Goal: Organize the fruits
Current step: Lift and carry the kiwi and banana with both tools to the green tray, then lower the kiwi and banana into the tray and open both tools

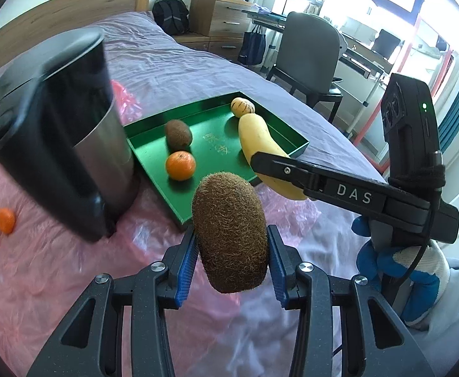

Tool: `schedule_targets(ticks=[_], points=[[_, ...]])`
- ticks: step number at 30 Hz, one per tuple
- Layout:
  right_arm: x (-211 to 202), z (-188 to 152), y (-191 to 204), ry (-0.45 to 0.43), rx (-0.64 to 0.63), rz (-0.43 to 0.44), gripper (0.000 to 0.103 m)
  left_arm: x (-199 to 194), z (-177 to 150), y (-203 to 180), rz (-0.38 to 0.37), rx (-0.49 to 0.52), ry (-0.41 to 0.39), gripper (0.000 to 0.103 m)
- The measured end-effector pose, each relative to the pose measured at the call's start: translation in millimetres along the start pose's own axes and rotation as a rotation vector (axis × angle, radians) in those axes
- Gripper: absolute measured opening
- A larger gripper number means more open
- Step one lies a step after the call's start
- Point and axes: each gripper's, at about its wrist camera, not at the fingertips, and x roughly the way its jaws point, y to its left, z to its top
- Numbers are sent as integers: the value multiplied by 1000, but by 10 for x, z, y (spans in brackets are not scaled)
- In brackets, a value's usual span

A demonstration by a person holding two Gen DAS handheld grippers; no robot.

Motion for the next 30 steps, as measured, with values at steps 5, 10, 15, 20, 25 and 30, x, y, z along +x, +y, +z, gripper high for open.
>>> schedule_targets(ticks=[5,10,15,20,25,30], points=[[163,190,-143,-10,3,-14,31,260,190,-4,-4,7,7,37],[369,333,-293,-12,13,-30,31,488,310,20,15,12,11,37],[601,407,-437,9,19,-52,31,743,446,19,41,23,23,37],[770,415,-582,32,20,-75,31,948,517,42,62,40,39,37],[860,408,-721,41,25,-99,31,1122,552,33,64,47,57,37],[870,407,-734,37,-3,-115,31,1227,561,34,66,45,69,37]])
